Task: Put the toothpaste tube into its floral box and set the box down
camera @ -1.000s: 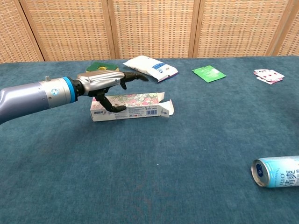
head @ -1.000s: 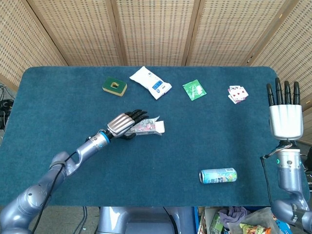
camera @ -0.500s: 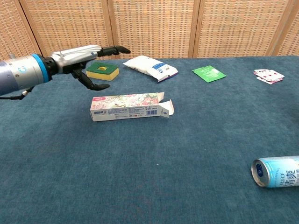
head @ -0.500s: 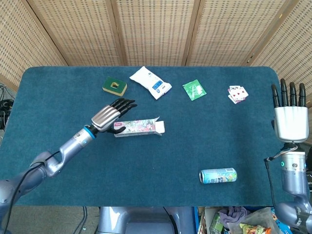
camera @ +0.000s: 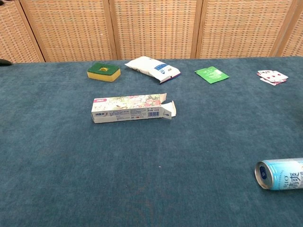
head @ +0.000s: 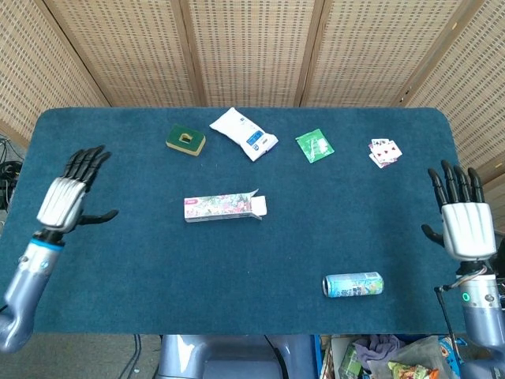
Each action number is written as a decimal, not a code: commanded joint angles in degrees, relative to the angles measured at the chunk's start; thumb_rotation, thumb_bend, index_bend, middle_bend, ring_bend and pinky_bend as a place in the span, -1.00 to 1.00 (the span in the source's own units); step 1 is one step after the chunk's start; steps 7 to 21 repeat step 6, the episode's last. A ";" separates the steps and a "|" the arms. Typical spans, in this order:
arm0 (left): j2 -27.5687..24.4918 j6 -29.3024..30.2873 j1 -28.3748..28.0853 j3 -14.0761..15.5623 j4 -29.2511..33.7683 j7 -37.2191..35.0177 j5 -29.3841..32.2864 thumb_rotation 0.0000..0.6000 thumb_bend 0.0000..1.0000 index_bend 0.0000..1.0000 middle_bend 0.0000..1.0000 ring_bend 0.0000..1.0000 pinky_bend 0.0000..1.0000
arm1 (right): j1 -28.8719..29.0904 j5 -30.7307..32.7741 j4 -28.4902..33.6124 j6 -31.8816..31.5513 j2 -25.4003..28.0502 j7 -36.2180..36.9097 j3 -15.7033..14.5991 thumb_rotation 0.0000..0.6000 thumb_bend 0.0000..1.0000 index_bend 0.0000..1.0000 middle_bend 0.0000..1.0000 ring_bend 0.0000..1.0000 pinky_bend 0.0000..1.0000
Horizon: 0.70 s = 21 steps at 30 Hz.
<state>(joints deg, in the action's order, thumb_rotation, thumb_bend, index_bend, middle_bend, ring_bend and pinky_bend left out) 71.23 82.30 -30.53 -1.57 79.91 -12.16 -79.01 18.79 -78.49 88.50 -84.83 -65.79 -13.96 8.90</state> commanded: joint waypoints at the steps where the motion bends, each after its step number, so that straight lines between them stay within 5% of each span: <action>1: -4.62 5.67 7.56 0.75 8.06 5.96 3.36 1.00 -0.86 -1.00 -1.00 -1.00 -1.00 | -2.69 -4.18 0.76 -1.73 0.08 4.94 -2.72 1.00 -1.00 -1.00 -1.00 -1.00 -1.00; 6: -8.05 6.22 12.06 2.70 15.40 9.50 4.77 1.00 -0.86 -1.00 -1.00 -1.00 -1.00 | -4.92 -8.07 -0.13 -4.59 -0.75 9.17 -4.50 1.00 -1.00 -1.00 -1.00 -1.00 -1.00; 21: -8.05 6.22 12.06 2.70 15.40 9.50 4.77 1.00 -0.86 -1.00 -1.00 -1.00 -1.00 | -4.92 -8.07 -0.13 -4.59 -0.75 9.17 -4.50 1.00 -1.00 -1.00 -1.00 -1.00 -1.00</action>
